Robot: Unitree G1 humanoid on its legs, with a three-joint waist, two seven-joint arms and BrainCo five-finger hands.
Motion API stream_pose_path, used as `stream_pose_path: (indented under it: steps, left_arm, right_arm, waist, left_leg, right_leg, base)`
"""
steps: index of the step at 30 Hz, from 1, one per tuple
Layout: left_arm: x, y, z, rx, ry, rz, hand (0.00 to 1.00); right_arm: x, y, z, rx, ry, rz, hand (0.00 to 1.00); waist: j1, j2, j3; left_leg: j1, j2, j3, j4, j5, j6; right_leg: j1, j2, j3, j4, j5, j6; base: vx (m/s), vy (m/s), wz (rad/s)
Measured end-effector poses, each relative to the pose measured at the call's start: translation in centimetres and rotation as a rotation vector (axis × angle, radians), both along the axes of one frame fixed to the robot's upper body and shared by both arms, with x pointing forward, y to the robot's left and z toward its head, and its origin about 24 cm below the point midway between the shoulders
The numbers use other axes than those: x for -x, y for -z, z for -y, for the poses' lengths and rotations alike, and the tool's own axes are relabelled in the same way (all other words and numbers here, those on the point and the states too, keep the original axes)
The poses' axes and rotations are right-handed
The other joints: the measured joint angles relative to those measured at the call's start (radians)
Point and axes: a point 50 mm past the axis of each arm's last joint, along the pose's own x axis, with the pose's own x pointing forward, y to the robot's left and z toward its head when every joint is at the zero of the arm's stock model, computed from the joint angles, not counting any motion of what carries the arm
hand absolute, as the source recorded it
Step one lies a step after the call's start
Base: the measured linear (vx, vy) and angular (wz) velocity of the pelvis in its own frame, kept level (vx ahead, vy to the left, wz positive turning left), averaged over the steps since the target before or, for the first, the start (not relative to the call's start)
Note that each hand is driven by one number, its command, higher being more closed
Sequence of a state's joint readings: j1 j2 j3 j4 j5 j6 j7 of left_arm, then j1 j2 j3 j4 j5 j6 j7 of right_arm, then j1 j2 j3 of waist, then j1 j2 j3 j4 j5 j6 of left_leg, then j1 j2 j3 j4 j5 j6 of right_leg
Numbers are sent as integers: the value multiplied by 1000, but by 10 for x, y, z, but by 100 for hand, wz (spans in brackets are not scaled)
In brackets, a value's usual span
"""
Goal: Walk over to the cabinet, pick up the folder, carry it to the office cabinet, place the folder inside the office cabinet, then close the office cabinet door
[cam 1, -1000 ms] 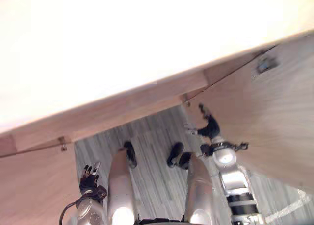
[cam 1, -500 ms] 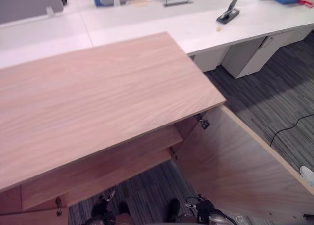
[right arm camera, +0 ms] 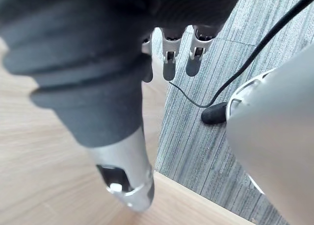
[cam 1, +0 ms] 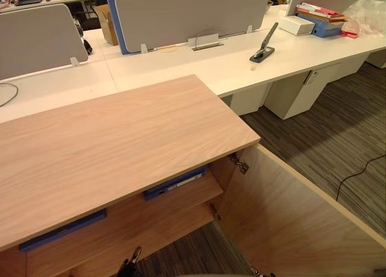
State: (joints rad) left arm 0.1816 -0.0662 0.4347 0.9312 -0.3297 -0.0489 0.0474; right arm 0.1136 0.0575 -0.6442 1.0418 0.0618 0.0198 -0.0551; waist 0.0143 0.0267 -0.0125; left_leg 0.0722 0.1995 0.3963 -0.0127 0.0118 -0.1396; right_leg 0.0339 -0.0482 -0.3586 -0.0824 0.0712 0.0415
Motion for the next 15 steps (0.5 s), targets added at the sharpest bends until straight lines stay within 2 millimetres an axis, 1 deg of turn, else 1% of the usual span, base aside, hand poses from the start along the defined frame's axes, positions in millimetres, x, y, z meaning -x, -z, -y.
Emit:
stream_pose_path:
  steps: [2, 3, 4, 5, 6, 7, 8, 9, 10, 11, 12, 13, 15]
  left_arm:
    - [3, 1, -1, 13, -41, -2, 0]
    - [3, 1, -1, 19, -58, 2, 0]
    - [4, 1, -1, 28, -81, 1, 0]
    - [5, 2, -1, 30, -83, -1, 0]
    - [6, 2, 0, 33, -87, -6, 0]
    - [7, 2, 1, 36, -86, -9, 0]
    - [5, 2, 2, 40, -82, -5, 0]
    - [3, 2, 3, 42, -75, 1, 0]
    - [-3, 2, 4, 44, -61, 12, 0]
    - [-12, 0, 4, 39, -46, 37, 0]
    - [-13, -1, 3, 35, -40, 44, 0]
    - [-16, -2, 2, 21, -26, 53, 0]
    - [-18, -3, 4, 6, 31, 52, 0]
  right_arm:
    - [-3, -1, 0, 5, -8, 13, 0]
    - [-6, -2, 1, 9, -11, 24, 0]
    - [-9, -3, 3, 11, 1, 40, 0]
    - [-12, -3, 4, 13, -2, 49, 0]
    - [-20, -5, 7, 26, -36, 65, 0]
    - [-26, -7, 8, 33, -42, 78, 0]
    - [-33, -8, 8, 41, -71, 90, 0]
    - [-35, -9, 9, 41, -66, 97, 0]
    - [-37, -9, 9, 38, -62, 105, 0]
    - [-42, -9, 4, 29, -82, 112, 0]
    - [-42, -9, 4, 28, -87, 114, 0]
    - [-43, -9, 1, 25, -110, 113, 0]
    - [-45, -10, 0, 29, -133, 116, 0]
  waist:
    - [1, 3, 13]
    - [5, 7, 27]
    - [15, 15, 32]
    - [20, 17, 38]
    - [31, 26, 41]
    - [33, 34, 43]
    - [31, 43, 45]
    - [30, 48, 50]
    - [26, 53, 53]
    - [18, 36, 65]
    - [17, 34, 68]
    - [15, 28, 67]
    - [5, 28, 63]
  left_leg:
    - [-3, 19, 9, 72, -43, -1]
    - [-16, 36, 5, 163, -93, 7]
    - [-50, 58, -36, 266, -143, 29]
    - [-66, 64, -71, 311, -162, 32]
    - [-97, 70, -152, 379, -193, 25]
    - [-113, 69, -203, 409, -211, 18]
    - [-125, 58, -257, 418, -235, -2]
    - [-123, 54, -268, 414, -247, -4]
    - [-121, 49, -279, 399, -263, -14]
    - [-114, 22, -279, 358, -264, 6]
    - [-110, 17, -276, 353, -262, 10]
    - [-105, -2, -268, 339, -256, 20]
    - [-101, -20, -264, 335, -255, 30]
  right_leg:
    - [19, 5, 16, 1, -1, -2]
    - [23, 11, 37, 6, -5, -8]
    - [16, 18, 63, 23, -9, -13]
    - [11, 22, 80, 30, -10, -15]
    - [-12, 30, 117, 45, -15, -22]
    - [-31, 34, 143, 55, -14, -22]
    - [-55, 35, 171, 67, -7, -17]
    - [-62, 34, 174, 73, 2, -16]
    - [-75, 35, 175, 81, 9, -6]
    - [-92, 12, 179, 91, 20, 7]
    - [-92, 7, 180, 91, 22, 7]
    - [-92, -10, 185, 91, 26, 10]
    - [-90, -29, 186, 94, 28, 13]
  base:
    - [6, -29, -31]
    - [-46, -26, -53]
    - [-60, -17, -64]
    - [-88, 1, -83]
    - [-86, 57, -85]
    - [-98, 110, -99]
    - [-49, 130, -70]
    - [-39, 159, -44]
    - [-57, 177, -12]
    - [-82, 181, -5]
    - [-101, 164, -4]
    - [-91, 151, -3]
    - [-71, 135, 1]
